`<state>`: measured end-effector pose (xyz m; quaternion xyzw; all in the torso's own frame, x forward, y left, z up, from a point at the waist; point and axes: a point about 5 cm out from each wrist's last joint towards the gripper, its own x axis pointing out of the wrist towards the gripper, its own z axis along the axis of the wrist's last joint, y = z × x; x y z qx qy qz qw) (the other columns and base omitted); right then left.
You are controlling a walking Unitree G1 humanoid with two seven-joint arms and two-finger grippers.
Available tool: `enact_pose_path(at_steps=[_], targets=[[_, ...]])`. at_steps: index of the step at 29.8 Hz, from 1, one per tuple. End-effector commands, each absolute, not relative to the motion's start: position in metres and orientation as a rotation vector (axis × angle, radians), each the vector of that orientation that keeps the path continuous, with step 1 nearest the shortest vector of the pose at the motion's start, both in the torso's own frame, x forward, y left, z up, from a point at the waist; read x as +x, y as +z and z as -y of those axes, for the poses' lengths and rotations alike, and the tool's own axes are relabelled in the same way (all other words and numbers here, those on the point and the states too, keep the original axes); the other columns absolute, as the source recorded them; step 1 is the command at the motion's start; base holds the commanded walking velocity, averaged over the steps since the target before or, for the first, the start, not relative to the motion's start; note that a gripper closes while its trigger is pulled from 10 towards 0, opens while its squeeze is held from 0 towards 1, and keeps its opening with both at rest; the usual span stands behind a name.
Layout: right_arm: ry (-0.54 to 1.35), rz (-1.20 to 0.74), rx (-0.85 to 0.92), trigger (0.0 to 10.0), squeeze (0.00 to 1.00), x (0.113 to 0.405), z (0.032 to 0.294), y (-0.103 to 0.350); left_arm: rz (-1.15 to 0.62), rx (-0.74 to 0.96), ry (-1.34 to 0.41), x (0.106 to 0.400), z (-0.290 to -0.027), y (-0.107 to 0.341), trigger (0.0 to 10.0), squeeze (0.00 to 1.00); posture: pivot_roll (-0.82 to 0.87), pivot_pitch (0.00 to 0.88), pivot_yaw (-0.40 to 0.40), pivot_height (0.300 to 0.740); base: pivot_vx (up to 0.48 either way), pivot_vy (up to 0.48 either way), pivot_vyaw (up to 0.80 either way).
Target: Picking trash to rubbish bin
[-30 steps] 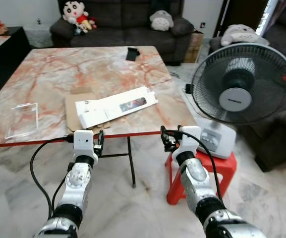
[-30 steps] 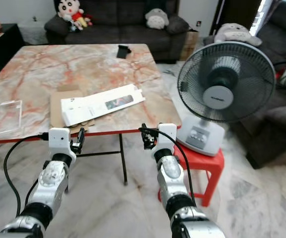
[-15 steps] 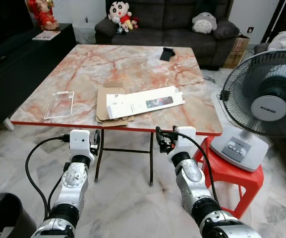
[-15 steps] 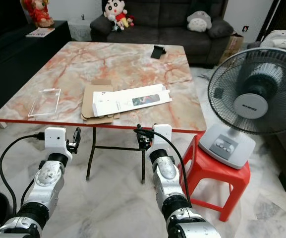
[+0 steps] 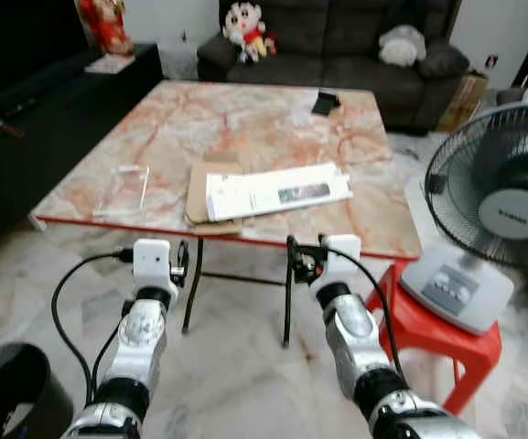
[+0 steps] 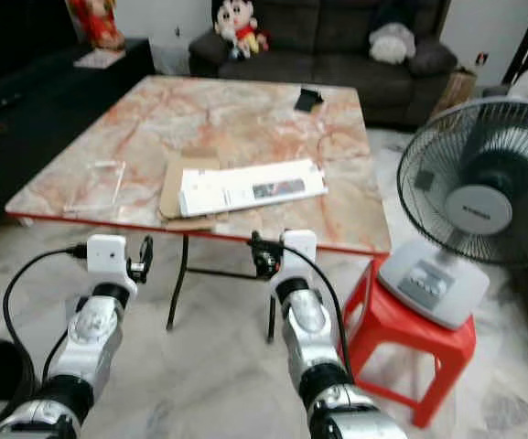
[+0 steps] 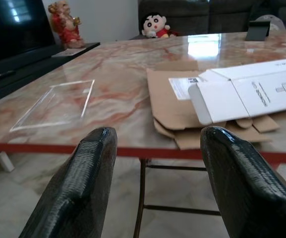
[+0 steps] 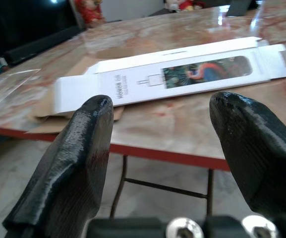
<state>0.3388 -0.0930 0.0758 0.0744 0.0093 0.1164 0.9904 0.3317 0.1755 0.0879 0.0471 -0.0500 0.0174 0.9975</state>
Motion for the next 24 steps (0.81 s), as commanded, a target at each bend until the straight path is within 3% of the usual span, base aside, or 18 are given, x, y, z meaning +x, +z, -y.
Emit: enact_pose_path(at_steps=[1, 5, 24], targets=[[0.235, -0.008, 0.14, 10.0, 0.0, 0.3411, 0.0935, 0.0794, 0.109, 0.107, 0.035, 0.3336, -0.1757, 0.0917, 10.0, 0.0, -0.02, 0.0, -0.033, 0.74, 0.319, 0.0, 0.0], [0.242, -0.004, 0.135, 10.0, 0.0, 0.3409, 0.0924, 0.0797, 0.112, 0.105, 0.036, 0.3332, -0.1753, 0.0917, 10.0, 0.0, -0.03, 0.0, -0.037, 0.74, 0.325, 0.0, 0.61], [0.238, -0.001, 0.15, 10.0, 0.0, 0.3425, 0.0947, 0.0815, 0.137, 0.097, 0.027, 0.3357, -0.1712, 0.0973, 10.0, 0.0, -0.03, 0.0, -0.046, 0.74, 0.328, 0.0, 0.0]])
